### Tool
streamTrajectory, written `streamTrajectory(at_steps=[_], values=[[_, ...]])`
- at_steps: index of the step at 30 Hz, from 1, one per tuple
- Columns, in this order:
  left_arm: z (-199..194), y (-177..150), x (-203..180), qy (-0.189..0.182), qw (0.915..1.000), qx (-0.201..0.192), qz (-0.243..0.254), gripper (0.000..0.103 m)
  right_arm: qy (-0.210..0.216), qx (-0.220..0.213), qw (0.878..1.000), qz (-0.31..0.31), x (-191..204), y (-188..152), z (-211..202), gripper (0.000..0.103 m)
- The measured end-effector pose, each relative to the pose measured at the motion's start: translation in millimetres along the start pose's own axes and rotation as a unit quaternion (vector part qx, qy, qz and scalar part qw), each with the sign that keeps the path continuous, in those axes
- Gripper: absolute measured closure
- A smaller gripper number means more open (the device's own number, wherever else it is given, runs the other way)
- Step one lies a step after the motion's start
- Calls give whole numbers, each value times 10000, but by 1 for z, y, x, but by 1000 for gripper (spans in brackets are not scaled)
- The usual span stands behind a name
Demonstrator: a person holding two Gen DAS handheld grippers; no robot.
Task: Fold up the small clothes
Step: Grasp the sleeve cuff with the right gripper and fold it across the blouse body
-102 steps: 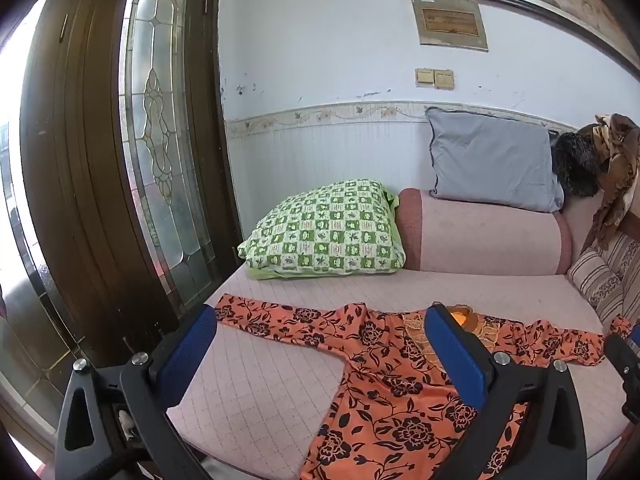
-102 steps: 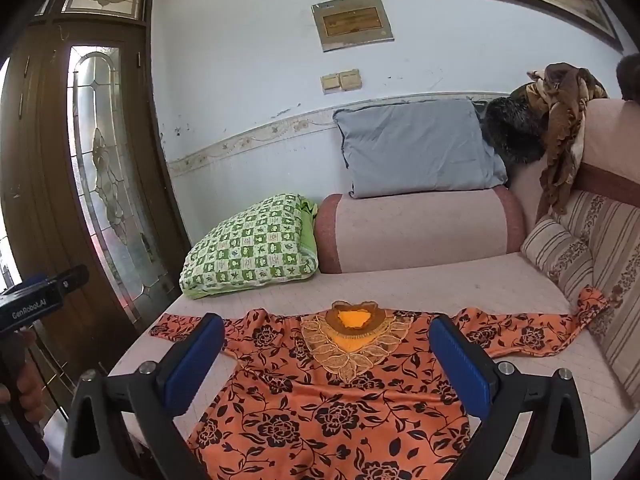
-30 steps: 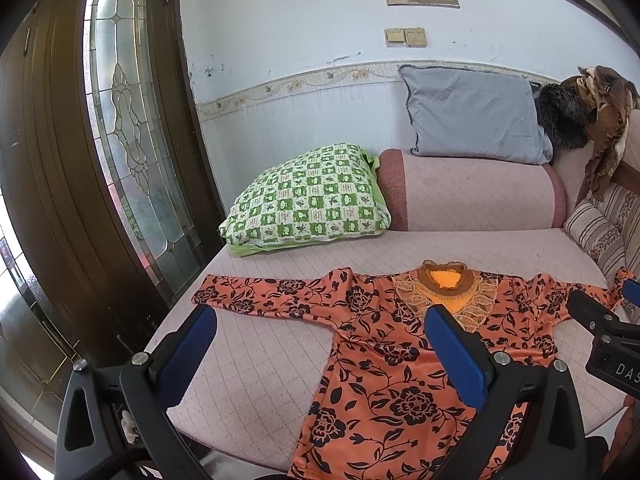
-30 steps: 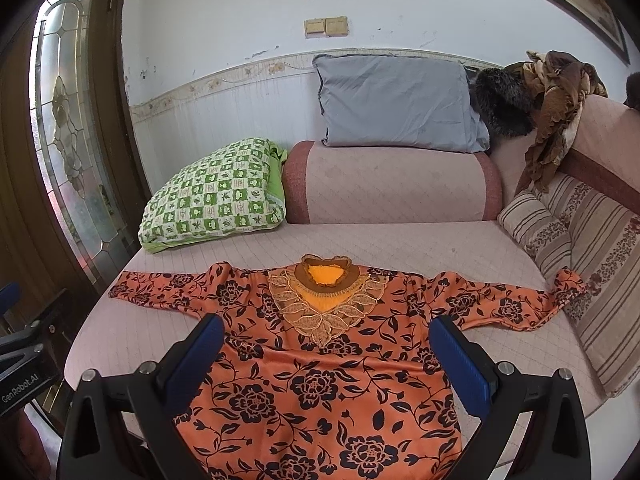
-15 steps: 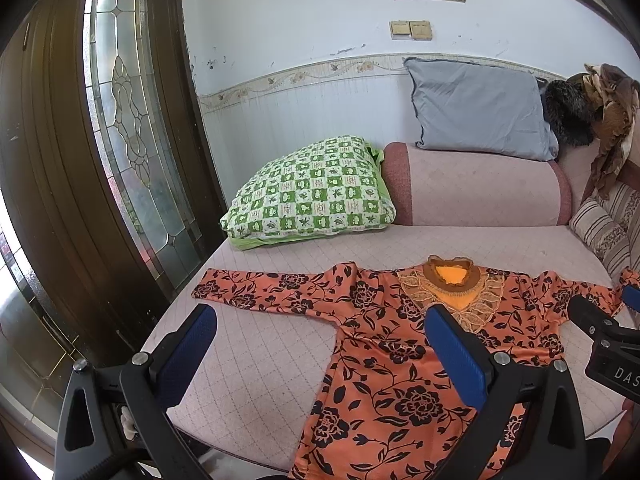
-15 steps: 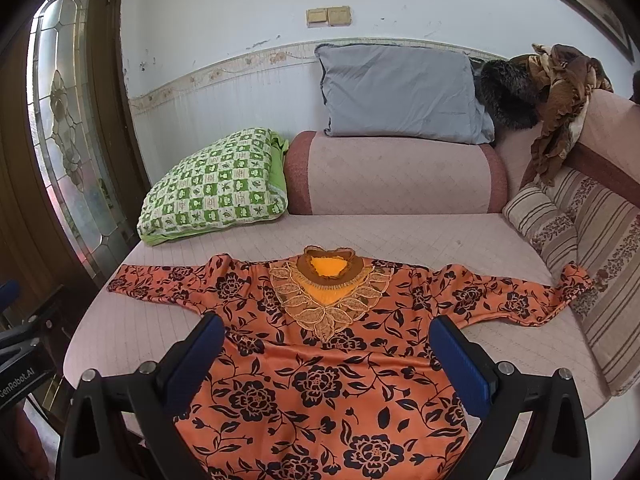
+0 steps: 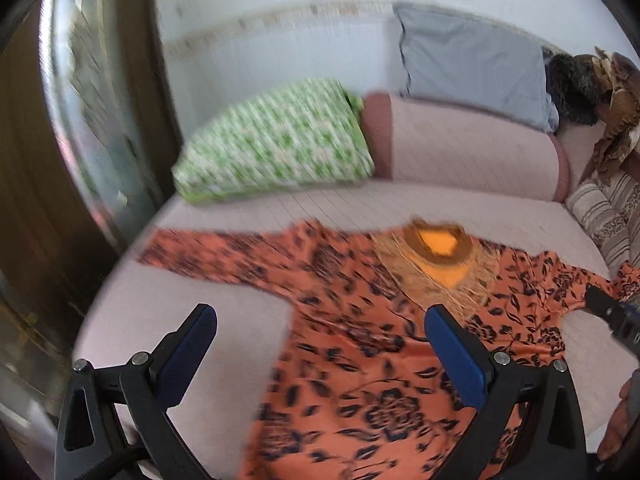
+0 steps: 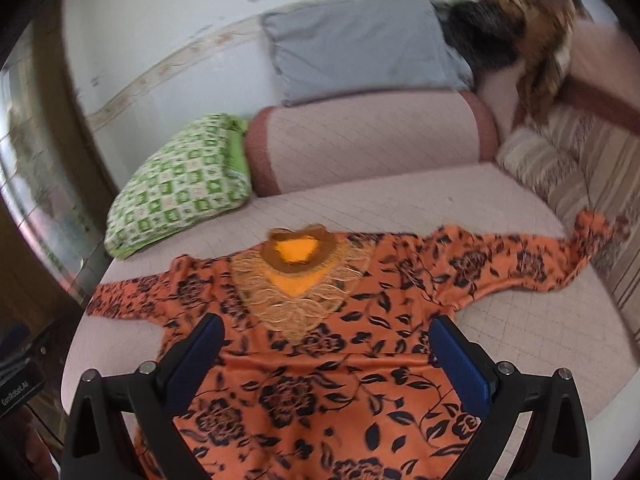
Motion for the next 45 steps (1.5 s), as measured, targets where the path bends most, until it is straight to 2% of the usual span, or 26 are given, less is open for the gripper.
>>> streamTrajectory(at_steps=[2, 4, 8, 10, 12, 15, 17, 18, 19, 20, 21, 23, 24, 27, 28, 32, 34, 37, 41, 43, 45], values=[[43, -10, -12, -102, 9991, 407, -62, 0, -95, 201, 9990, 383, -41, -7, 30, 0], [84, -22, -25, -39, 9980, 630, -67, 0, -331, 386, 9952, 830, -94, -17, 56, 0], [141, -36, -50, -9, 9977, 672, -60, 0, -1208, 435, 9770, 1704, -224, -40, 75, 0], [156, -39, -58, -14, 9983, 575, -75, 0, -1718, 549, 9615, 2073, -287, -52, 79, 0], [168, -41, -64, -85, 9987, 497, -34, 0, -2043, 517, 9418, 2619, -345, -64, 80, 0], [182, -42, -69, -68, 9986, 522, 39, 0, -2097, 433, 9142, 3442, -410, -78, 92, 2], [191, -37, -72, -128, 9981, 597, 23, 0, -2135, 405, 8950, 3896, -443, -86, 105, 9], [194, -35, -72, -115, 9983, 567, 41, 0, -2108, 340, 8886, 4060, -454, -88, 111, 20], [197, -33, -71, -39, 9986, 530, 86, 0, -2028, 251, 8837, 4212, -463, -88, 119, 41], [201, -32, -69, 13, 9986, 526, 112, 0, -1884, 172, 8800, 4356, -470, -88, 127, 58], [204, -30, -67, 57, 9985, 540, 101, 0, -1755, 172, 8766, 4477, -476, -88, 135, 87], [207, -23, -58, 131, 9985, 528, -87, 0, -1691, 111, 8662, 4701, -481, -84, 142, 94], [208, -19, -52, 128, 9984, 504, -211, 0, -1586, -22, 8713, 4644, -474, -75, 140, 96], [207, -8, -32, 241, 9974, 426, -525, 0, -1252, -484, 9028, 4086, -438, -24, 127, 97], [206, -4, -24, 299, 9968, 386, -631, 0, -1009, -701, 9089, 3986, -422, -3, 122, 97], [198, 10, 8, 480, 9942, 196, -938, 0, 241, -1381, 9228, 3588, -332, 81, 95, 97], [194, 19, 28, 560, 9923, 87, -1099, 0, 753, -1551, 9300, 3246, -275, 120, 86, 97], [187, 29, 60, 674, 9883, -50, -1369, 0, 1607, -1623, 9315, 2830, -178, 164, 85, 97], [179, 39, 103, 957, 9811, -202, -1668, 0, 2198, -1308, 9377, 2352, -50, 176, 114, 97], [178, 42, 122, 1141, 9772, -263, -1773, 0, 2335, -1021, 9413, 2213, 6, 162, 139, 97], [178, 45, 142, 1246, 9732, -264, -1916, 0, 2432, -554, 9439, 2164, 63, 137, 172, 97]])
Point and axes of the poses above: each gripper's, at about its wrist camera, not at the fingertips, and z roughly the way its jaws point, x to its left, y to its top, the point moved 6 cm from there along z, roughly the way its jaws point, and after that the axes turned 13 degrees about -z, right-handed, at the moved point
